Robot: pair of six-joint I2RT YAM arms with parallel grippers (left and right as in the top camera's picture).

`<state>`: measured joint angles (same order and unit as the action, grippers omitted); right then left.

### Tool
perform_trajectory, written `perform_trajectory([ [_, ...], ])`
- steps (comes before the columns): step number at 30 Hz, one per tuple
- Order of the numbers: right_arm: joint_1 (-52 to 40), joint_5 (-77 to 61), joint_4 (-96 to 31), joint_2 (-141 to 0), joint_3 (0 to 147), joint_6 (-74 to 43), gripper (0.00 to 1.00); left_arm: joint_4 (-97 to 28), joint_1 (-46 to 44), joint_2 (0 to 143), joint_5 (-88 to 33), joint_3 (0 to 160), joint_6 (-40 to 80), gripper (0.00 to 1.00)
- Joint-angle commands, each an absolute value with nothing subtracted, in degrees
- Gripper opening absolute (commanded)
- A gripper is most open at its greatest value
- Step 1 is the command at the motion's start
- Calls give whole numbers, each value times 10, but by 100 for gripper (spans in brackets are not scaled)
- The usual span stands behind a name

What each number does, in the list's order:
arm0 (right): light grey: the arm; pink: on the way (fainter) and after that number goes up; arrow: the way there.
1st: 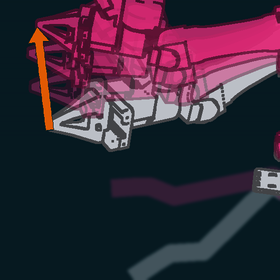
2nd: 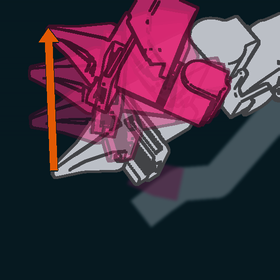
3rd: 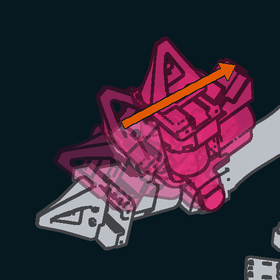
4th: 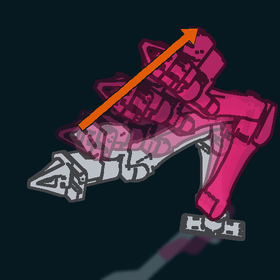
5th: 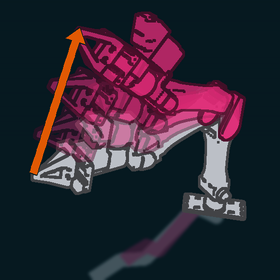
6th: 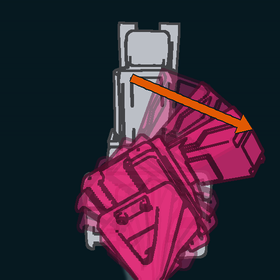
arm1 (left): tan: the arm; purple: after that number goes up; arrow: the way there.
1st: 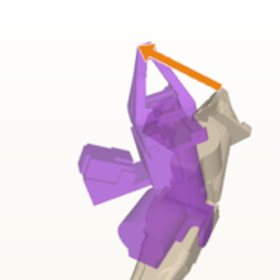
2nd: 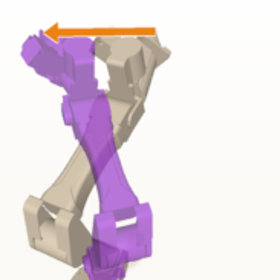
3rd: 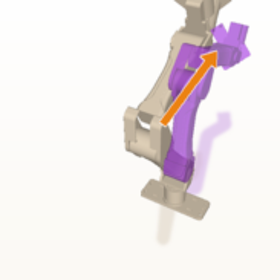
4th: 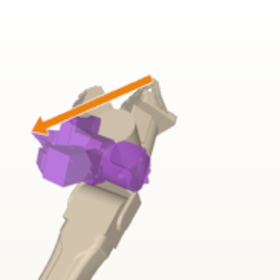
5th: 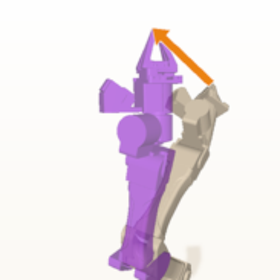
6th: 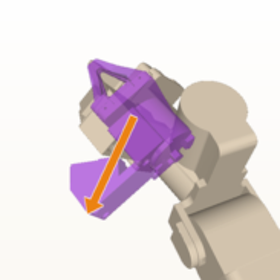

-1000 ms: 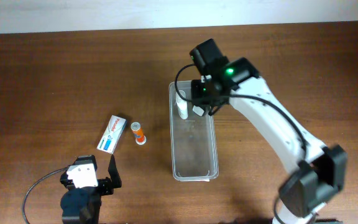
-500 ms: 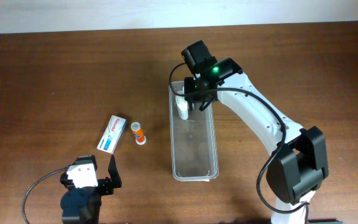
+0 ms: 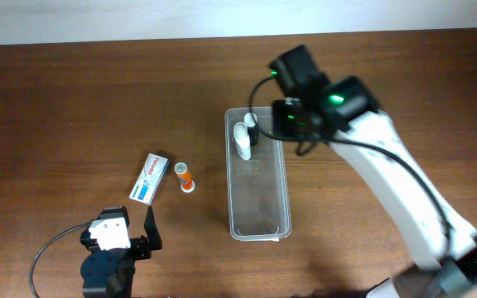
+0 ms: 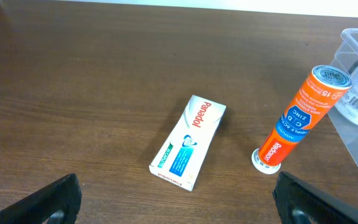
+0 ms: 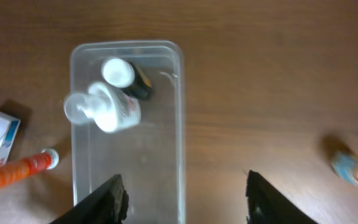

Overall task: Pack container
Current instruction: 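Lower the dark bottle into the container and open the right gripper, then move right gripper to the gold-lidded jar and grasp it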

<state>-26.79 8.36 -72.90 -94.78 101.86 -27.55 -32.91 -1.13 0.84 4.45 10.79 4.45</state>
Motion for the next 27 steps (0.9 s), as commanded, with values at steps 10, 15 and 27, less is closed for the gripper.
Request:
perform_trajectory([
  [10,-103,102,-839,-875,1021,-289,70,-326,-13,3,37,107,36,99],
  [15,-105,25,-834,-876,1017,-245,61,-326,-13,3,37,107,36,99],
  [27,-328,179,-807,-892,1017,-305,73,-326,-13,3,37,107,36,99],
])
